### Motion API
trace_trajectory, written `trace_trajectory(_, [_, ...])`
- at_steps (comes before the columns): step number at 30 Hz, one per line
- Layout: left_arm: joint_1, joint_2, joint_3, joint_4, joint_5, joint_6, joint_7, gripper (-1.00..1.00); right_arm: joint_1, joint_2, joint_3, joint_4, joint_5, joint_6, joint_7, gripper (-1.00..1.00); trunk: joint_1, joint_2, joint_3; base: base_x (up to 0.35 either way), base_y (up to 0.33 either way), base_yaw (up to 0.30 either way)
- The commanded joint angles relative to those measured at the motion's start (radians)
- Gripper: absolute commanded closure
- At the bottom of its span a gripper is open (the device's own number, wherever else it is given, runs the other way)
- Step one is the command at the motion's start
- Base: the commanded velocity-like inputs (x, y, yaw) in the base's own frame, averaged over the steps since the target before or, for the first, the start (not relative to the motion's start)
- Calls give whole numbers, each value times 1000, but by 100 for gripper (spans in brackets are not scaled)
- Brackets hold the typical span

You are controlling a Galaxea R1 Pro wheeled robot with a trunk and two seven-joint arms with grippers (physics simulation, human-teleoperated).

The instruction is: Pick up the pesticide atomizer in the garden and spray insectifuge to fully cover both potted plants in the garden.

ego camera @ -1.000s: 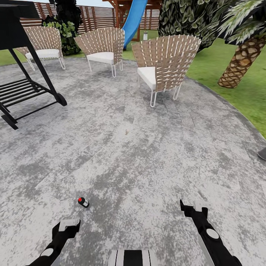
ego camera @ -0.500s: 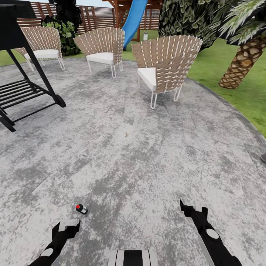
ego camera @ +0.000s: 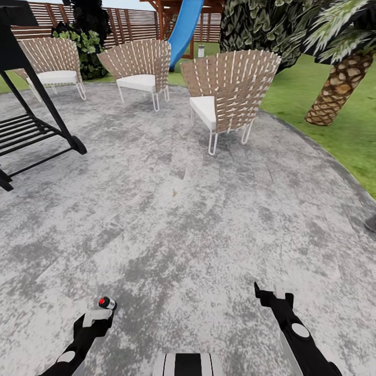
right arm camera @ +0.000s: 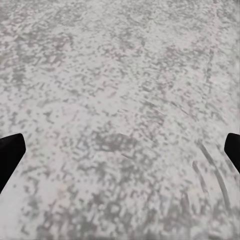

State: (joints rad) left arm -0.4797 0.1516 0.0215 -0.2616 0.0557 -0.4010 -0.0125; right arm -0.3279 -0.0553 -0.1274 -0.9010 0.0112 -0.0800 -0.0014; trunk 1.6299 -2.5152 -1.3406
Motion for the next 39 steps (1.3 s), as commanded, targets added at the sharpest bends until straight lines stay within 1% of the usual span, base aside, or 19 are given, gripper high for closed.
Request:
trace_trajectory(1, [-1,0,1,1,7,-3,-1,-100,0,0,-1,1,1,-3,0,-100,0,0,-1,257,0,-1])
trace_trajectory(18, [-1,0,3,2,7,-4,-1,-100,0,0,0,1,1,-3,0,-100,0,0,-1,75,15,0])
trace_trajectory(29, [1,0,2,0,7,-5,-1,-100,0,0,0,1,1,-3,0,-100,0,0,-1,10,5,0])
trace_trajectory(39, [1,0,2,0,7,-6,-1,-100,0,0,-1,1,1,-3,0,-100,4,-3,-52,0,0,0])
